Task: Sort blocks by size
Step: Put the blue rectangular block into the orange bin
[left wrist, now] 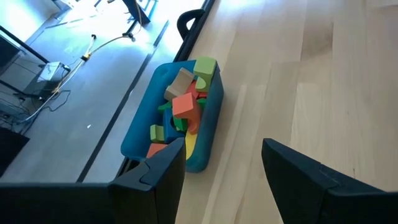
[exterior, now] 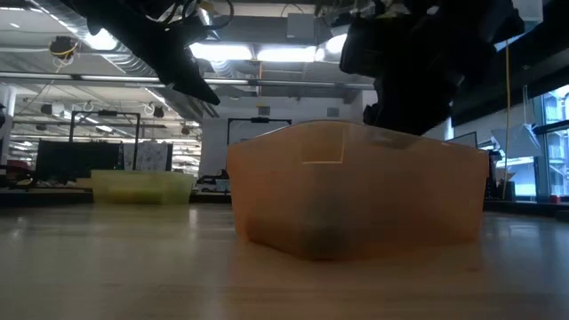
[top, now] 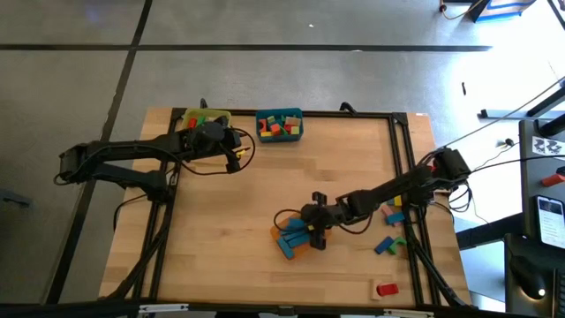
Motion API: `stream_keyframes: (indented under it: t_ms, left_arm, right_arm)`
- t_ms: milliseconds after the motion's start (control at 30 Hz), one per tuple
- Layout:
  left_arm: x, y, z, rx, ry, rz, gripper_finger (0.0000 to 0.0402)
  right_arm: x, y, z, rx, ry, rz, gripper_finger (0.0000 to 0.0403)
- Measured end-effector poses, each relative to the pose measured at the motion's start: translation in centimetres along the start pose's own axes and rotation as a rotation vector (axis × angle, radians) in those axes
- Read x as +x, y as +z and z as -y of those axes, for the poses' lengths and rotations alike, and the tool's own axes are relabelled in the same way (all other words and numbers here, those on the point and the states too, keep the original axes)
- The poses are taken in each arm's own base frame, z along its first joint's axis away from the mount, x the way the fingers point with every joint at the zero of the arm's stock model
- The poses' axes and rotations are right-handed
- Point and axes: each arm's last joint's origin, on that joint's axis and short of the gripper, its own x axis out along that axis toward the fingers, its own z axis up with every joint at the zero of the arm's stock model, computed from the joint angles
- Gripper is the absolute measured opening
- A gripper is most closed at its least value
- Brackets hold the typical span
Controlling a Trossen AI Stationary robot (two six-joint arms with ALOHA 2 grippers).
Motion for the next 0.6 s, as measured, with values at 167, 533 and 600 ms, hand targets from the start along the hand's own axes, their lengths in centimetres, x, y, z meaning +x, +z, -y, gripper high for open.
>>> stream_keyframes:
  t_ms: [167, 533, 600]
  left_arm:
    - [0.0, 0.0, 0.0, 0.0, 0.0, 0.0, 0.0196]
    - [0.0, 0.0, 0.01, 0.0, 0.0, 0.0, 0.0196]
    - [0.0, 0.0, 0.0, 0.0, 0.0, 0.0, 0.0196]
  right_arm:
    - [0.14, -0.33, 0.16, -0.021, -0.027, -0.032, 0.0149]
    - [0.15, -0.45, 0.35, -0.023, -0.076, -0.03, 0.0161]
    - [0.25, -0.66, 0.44, -0.024, -0.081, -0.044, 0.0175]
